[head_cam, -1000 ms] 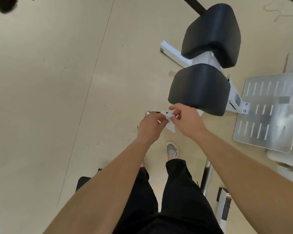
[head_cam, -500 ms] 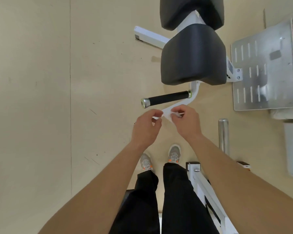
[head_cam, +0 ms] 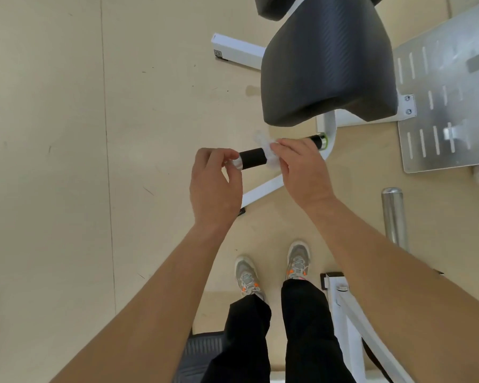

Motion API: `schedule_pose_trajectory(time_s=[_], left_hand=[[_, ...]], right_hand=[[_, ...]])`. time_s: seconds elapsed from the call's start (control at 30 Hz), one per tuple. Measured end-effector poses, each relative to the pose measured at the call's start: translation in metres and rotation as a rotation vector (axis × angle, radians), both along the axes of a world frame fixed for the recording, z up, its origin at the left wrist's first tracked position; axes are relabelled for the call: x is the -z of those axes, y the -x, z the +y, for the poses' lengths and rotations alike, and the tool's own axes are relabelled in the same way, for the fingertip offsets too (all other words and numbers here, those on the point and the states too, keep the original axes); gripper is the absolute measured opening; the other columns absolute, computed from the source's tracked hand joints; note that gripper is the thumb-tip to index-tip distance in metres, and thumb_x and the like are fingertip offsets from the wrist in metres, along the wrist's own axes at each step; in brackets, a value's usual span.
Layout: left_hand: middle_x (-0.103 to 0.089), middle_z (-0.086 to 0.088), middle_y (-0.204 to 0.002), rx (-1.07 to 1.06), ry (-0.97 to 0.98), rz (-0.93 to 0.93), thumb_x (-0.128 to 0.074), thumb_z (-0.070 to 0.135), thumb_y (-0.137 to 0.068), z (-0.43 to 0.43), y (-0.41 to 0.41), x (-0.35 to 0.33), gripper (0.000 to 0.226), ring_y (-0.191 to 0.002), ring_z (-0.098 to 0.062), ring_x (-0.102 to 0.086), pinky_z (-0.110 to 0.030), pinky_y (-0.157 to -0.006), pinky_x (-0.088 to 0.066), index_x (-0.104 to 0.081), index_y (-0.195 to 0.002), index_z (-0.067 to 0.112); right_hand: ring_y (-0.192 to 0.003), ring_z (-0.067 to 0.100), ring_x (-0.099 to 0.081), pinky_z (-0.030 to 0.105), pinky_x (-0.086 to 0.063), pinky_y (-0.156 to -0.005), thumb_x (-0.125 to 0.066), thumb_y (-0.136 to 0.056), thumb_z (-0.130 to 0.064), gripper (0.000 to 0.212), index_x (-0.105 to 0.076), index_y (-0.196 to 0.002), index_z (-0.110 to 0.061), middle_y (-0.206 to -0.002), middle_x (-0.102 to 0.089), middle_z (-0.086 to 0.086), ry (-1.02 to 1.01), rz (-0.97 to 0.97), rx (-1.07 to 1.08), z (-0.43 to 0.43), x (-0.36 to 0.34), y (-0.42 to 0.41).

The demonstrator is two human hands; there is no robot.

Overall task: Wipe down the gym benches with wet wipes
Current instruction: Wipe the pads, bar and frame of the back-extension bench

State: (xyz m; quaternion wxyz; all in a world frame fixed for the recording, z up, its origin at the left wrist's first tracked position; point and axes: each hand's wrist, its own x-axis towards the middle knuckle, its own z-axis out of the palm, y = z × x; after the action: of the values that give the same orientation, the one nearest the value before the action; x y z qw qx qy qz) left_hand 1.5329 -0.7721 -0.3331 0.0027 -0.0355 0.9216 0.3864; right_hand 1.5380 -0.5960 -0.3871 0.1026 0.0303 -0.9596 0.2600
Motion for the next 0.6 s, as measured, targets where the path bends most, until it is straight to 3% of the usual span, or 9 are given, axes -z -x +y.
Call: schedule_pose_trajectory(time_s=[0.13, 0.23, 0.3, 0.4, 0.6], left_hand=[[-0.055, 0.005, -0.11, 0.002, 0.083, 0.066, -0.054, 0.01, -0.092, 0.009, -0.003, 0.007, 0.021, -0.101, -0.012, -0.051, -0.006, -0.074, -0.035, -0.068, -0.104, 0.02], [-0.056, 0.002, -0.113, 0.015, 0.102, 0.091, -0.054, 0.008, -0.09, 0.012, -0.006, 0.011, 0.024, -0.103, -0.014, -0.049, -0.003, -0.077, -0.033, -0.069, -0.104, 0.019], [-0.056, 0.001, -0.115, 0.014, 0.109, 0.094, -0.055, 0.008, -0.09, 0.011, -0.007, 0.013, 0.024, -0.104, -0.015, -0.05, -0.002, -0.077, -0.033, -0.069, -0.105, 0.018], [-0.057, 0.002, -0.116, 0.012, 0.113, 0.089, -0.055, 0.007, -0.089, 0.01, -0.008, 0.012, 0.023, -0.106, -0.017, -0.05, -0.004, -0.076, -0.032, -0.069, -0.105, 0.018], [-0.056, 0.001, -0.118, 0.009, 0.14, 0.089, -0.055, 0.008, -0.087, 0.001, -0.012, 0.006, 0.028, -0.108, -0.018, -0.05, -0.018, -0.077, -0.035, -0.065, -0.11, 0.018]], right_hand=[[-0.096, 0.038, -0.059, 0.046, -0.055, -0.084, -0.062, -0.091, 0.002, 0.023, -0.072, -0.112, 0.001, -0.106, -0.068, 0.018, -0.065, -0.127, 0.15, 0.057, 0.012, 0.003], [-0.102, 0.02, -0.051, 0.033, -0.049, -0.094, -0.055, -0.099, -0.01, 0.023, -0.068, -0.116, -0.002, -0.114, -0.061, 0.012, 0.017, -0.221, 0.318, 0.072, 0.014, -0.003], [-0.105, 0.022, -0.054, 0.027, -0.046, -0.097, -0.053, -0.099, -0.008, 0.027, -0.067, -0.121, 0.0, -0.118, -0.061, 0.013, 0.075, -0.224, 0.312, 0.055, 0.009, -0.007], [-0.112, 0.032, -0.056, 0.03, -0.043, -0.098, -0.051, -0.096, -0.004, 0.034, -0.066, -0.126, 0.0, -0.125, -0.063, 0.015, 0.164, -0.195, 0.26, 0.018, 0.001, -0.012], [-0.112, 0.028, -0.055, 0.019, -0.034, -0.1, -0.058, -0.097, -0.005, 0.028, -0.069, -0.123, -0.006, -0.125, -0.067, 0.008, 0.213, -0.167, 0.222, -0.03, -0.017, -0.012]])
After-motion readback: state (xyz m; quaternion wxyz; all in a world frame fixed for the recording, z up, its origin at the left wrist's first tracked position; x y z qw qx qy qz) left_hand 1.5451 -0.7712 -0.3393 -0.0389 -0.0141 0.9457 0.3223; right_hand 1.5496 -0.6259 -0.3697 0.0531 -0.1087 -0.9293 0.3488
